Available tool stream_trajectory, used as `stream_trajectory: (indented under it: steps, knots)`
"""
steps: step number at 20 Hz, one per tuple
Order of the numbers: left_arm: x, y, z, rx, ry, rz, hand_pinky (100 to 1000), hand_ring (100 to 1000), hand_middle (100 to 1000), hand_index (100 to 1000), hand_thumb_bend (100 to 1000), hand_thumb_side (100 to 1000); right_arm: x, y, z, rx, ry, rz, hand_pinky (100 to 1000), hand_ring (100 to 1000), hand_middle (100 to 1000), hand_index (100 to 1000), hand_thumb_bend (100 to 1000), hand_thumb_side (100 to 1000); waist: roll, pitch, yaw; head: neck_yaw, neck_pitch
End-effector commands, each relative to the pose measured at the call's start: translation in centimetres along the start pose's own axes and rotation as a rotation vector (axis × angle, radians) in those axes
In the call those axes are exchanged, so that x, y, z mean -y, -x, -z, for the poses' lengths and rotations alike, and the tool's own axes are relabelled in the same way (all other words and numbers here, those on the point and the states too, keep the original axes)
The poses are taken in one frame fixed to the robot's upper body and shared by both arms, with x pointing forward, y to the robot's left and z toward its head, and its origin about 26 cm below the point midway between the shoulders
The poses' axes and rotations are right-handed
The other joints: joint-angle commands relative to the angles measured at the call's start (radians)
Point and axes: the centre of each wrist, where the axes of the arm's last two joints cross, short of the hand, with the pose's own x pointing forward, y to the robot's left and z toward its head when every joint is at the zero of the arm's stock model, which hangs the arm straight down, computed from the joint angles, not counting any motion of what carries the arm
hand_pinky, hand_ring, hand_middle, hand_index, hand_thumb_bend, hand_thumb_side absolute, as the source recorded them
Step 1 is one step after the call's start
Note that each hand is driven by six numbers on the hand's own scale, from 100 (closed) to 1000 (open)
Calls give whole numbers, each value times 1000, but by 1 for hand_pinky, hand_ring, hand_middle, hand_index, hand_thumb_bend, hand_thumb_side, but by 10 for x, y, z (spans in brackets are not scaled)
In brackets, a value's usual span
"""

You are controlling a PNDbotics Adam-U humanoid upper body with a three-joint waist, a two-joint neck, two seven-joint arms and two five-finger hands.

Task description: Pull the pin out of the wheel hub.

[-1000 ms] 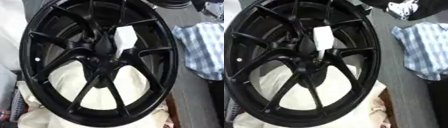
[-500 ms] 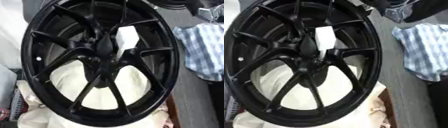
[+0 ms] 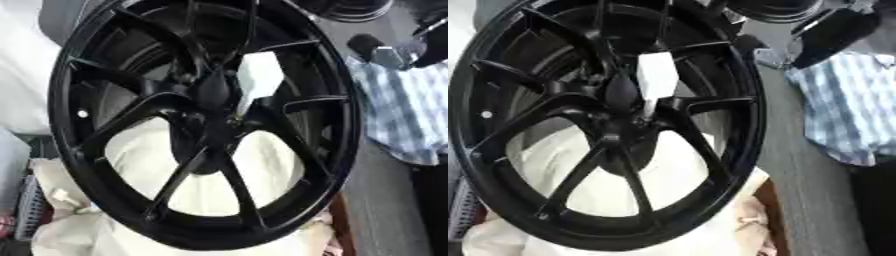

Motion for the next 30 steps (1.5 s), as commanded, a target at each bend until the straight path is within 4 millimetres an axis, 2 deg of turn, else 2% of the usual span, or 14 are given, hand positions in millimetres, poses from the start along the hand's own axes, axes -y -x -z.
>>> stream_trajectory:
  steps: [1, 4, 7, 15, 23, 25, 30]
  knots:
    - [-2, -8, 7, 33, 20, 11, 722, 743, 582, 785, 100, 705, 7, -4, -1, -11, -49, -44, 893, 889, 776, 850, 100, 485, 3, -31, 3, -3, 1]
    - [-2, -9, 7, 34, 22, 11, 722, 743, 582, 785, 100, 705, 6, -6, 3, -14, -83, -33, 895, 895, 780, 855, 100, 519, -1, -31, 5, -6, 3]
    - [-2, -9, 8, 34, 23, 10, 721, 743, 581, 785, 100, 706, 6, -7, 7, -21, -81, -4, 896, 901, 784, 859, 100, 504, -4, -30, 10, -9, 4]
    - [-2, -9, 8, 35, 16, 9, 721, 742, 579, 782, 100, 706, 9, -13, 16, -65, -10, 60, 900, 914, 786, 874, 100, 390, -9, -31, 18, -15, 8]
    - [-2, -9, 9, 35, 14, 6, 720, 741, 576, 780, 100, 707, 7, -16, 23, -80, -7, 133, 911, 932, 793, 878, 100, 355, -15, -31, 25, -17, 25]
    - [-2, -10, 9, 36, 14, 5, 720, 740, 574, 780, 100, 707, 6, -16, 24, -74, -22, 145, 921, 946, 802, 882, 100, 261, -17, -31, 26, -16, 31]
    - [-1, -10, 10, 39, 14, 2, 719, 740, 572, 779, 100, 707, 6, -17, 27, -57, -46, 169, 936, 960, 812, 893, 100, 270, -20, -31, 31, -15, 33]
